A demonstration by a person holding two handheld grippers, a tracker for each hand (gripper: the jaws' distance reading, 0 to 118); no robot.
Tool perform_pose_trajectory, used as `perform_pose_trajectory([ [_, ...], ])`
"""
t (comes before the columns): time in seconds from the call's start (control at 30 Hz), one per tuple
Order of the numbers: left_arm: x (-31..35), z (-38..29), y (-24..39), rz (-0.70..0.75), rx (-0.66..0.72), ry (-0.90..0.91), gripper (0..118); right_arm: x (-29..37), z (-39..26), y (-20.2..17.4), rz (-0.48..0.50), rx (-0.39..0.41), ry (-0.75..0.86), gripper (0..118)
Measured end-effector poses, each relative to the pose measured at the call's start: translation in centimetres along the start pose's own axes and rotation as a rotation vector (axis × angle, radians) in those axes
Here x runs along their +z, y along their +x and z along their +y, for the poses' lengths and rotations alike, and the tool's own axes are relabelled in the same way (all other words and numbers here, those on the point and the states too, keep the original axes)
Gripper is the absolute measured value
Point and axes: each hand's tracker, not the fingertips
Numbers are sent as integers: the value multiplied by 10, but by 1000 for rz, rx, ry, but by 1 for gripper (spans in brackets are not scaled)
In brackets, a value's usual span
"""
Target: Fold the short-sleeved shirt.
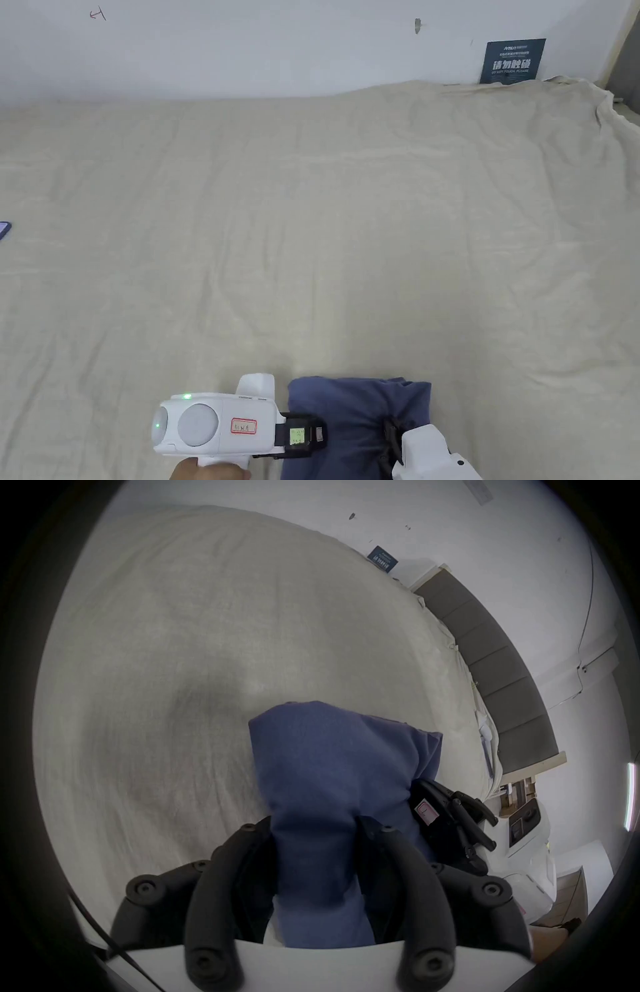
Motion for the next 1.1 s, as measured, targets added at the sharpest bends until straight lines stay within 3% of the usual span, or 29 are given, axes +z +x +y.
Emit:
perform_pose_trajectory([
  [0.1, -2, 1, 0, -4, 16, -11, 23, 1, 2, 0, 2, -2, -5, 0],
  [0.3, 4, -6, 11, 26, -23, 28, 18, 15, 23, 6, 29, 3, -18, 0],
  [0.53, 39, 9, 11, -20, -47, 94, 15, 68, 82, 19, 3, 44, 174, 0],
  [0.77, 84, 39, -23, 105, -87, 141, 15, 108, 144, 36, -64, 69, 314, 0],
  [1.1, 183, 71, -127, 354, -31, 197, 15, 136, 198, 45, -133, 70, 417, 0],
])
